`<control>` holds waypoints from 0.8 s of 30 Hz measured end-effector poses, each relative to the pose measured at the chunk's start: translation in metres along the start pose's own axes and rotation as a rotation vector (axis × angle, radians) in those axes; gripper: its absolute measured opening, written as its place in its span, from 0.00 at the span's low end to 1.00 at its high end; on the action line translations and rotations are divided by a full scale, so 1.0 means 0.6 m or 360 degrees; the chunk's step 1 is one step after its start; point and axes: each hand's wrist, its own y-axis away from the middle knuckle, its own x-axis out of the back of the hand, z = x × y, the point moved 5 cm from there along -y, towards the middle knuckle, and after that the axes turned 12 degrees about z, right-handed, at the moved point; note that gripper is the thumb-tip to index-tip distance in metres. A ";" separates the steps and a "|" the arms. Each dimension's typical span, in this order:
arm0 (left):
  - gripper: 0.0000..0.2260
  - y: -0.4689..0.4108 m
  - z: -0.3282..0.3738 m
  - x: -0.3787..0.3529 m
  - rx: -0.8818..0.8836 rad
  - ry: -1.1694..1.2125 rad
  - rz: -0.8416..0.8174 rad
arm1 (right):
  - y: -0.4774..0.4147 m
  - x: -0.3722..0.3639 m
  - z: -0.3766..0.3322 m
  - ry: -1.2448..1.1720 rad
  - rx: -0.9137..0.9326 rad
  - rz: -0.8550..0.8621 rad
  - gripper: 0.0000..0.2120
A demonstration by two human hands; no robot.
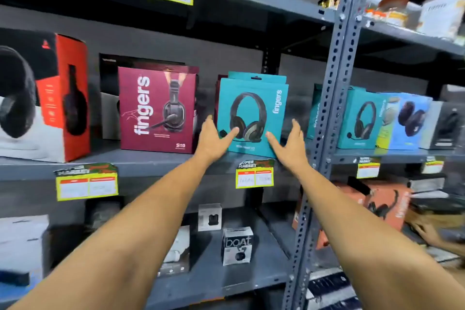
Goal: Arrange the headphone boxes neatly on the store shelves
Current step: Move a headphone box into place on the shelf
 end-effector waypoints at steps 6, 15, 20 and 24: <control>0.22 -0.022 -0.034 -0.034 0.0033 -0.0258 -0.0081 | -0.025 -0.038 0.045 -0.0118 -0.0248 -0.0313 0.31; 0.20 -0.008 -0.021 -0.029 -0.0317 -0.0318 0.0183 | -0.048 -0.041 0.071 -0.0372 -0.0362 -0.0267 0.33; 0.14 0.002 -0.016 -0.024 -0.0287 -0.0282 0.0144 | -0.040 -0.035 0.064 -0.0445 -0.0401 -0.0329 0.23; 0.13 0.020 -0.006 -0.007 -0.0326 -0.0223 0.0162 | -0.019 -0.026 0.057 -0.0618 -0.0473 -0.0331 0.22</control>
